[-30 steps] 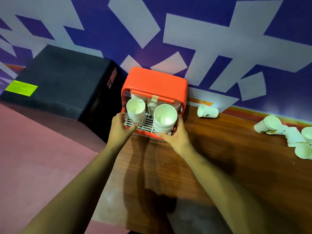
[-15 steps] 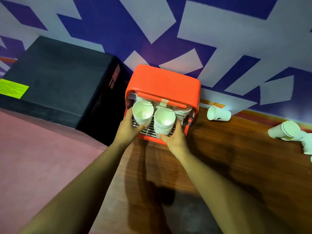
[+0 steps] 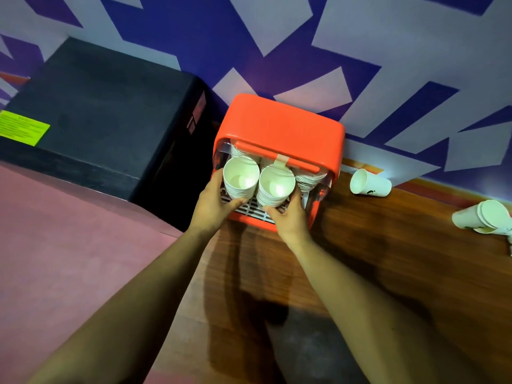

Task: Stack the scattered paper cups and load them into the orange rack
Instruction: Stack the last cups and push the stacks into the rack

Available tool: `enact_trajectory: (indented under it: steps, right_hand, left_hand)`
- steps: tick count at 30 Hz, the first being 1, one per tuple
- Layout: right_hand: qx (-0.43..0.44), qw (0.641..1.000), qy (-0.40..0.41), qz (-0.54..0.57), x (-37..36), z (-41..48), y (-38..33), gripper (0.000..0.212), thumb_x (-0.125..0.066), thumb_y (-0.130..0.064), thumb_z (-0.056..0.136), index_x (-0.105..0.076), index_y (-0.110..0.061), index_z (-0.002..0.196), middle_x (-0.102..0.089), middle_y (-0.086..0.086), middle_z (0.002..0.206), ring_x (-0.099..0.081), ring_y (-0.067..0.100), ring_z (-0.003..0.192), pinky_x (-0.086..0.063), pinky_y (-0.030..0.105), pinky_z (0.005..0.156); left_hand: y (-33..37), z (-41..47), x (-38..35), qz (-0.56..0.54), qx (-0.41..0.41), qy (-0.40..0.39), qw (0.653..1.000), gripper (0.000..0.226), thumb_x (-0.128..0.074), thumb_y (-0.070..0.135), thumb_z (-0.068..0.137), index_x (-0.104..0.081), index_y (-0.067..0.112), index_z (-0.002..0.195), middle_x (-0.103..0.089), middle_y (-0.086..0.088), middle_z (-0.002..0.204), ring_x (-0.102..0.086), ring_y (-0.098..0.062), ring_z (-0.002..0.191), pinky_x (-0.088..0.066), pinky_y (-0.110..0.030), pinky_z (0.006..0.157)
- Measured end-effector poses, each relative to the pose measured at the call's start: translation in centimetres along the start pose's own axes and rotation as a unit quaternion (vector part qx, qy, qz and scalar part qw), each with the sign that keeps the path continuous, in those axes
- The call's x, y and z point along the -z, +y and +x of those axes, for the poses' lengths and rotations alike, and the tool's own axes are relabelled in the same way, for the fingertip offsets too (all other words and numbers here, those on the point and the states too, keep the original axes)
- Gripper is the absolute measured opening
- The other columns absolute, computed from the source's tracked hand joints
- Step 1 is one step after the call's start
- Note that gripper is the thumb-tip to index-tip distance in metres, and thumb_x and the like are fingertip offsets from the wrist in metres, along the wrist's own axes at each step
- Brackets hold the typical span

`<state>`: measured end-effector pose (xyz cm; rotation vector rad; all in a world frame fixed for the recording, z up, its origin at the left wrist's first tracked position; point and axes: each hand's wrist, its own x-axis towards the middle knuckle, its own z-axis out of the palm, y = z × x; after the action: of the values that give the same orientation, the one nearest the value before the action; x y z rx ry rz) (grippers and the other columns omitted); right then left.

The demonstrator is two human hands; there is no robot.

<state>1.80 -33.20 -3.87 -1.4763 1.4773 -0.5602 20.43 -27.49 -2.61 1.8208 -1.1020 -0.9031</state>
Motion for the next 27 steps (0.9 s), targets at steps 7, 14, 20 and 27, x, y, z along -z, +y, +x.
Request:
enact_trajectory:
  steps: [7,14,20,27]
  right_hand:
    - [-0.034,0.995,-0.029,-0.089,1.7,-1.2,-1.8,0.075,-0.079,-0.020,0.077,-0.041,-0.013,0.141,-0.058,0.007,0.135,-0.053,0.023,0.125,-0.043,0.031,0.100]
    - [0.008,0.980,-0.028,-0.197,10.2,-6.8,-1.0,0.049,-0.065,-0.023,0.090,-0.049,-0.017,0.136,-0.050,0.001,0.138,-0.049,0.018,0.126,-0.045,0.031,0.098]
    - [-0.027,0.958,-0.010,-0.286,20.4,-6.7,4.2,0.047,-0.062,-0.026,0.093,-0.049,-0.013,0.136,-0.048,0.007,0.138,-0.052,0.025,0.123,-0.045,0.035,0.101]
    - [-0.048,0.952,-0.002,-0.303,29.3,-0.7,8.2,0.051,-0.057,-0.028,0.095,-0.042,-0.011,0.140,-0.043,0.010,0.142,-0.052,0.027,0.123,-0.047,0.039,0.101]
  left_hand:
    - [0.6,-0.6,0.2,0.044,0.031,-0.005,0.999,0.074,-0.084,0.032,0.078,-0.045,0.028,0.140,-0.053,0.020,0.128,-0.054,-0.001,0.118,-0.045,-0.021,0.099]
    - [2.7,-6.4,-0.9,0.122,0.111,0.043,0.985,0.041,-0.068,0.030,0.085,-0.053,0.014,0.120,-0.054,-0.005,0.117,-0.061,-0.021,0.096,-0.053,-0.038,0.089]
    - [6.3,-9.7,-8.1,0.171,0.094,-0.118,0.974,0.010,-0.067,0.016,0.086,-0.066,0.010,0.093,-0.070,-0.006,0.092,-0.066,-0.025,0.091,-0.040,-0.025,0.072]
    - [12.3,-6.8,-20.5,0.163,0.059,-0.236,0.956,0.023,-0.066,0.024,0.091,-0.063,0.015,0.113,-0.066,0.000,0.104,-0.062,-0.017,0.094,-0.039,-0.020,0.075]
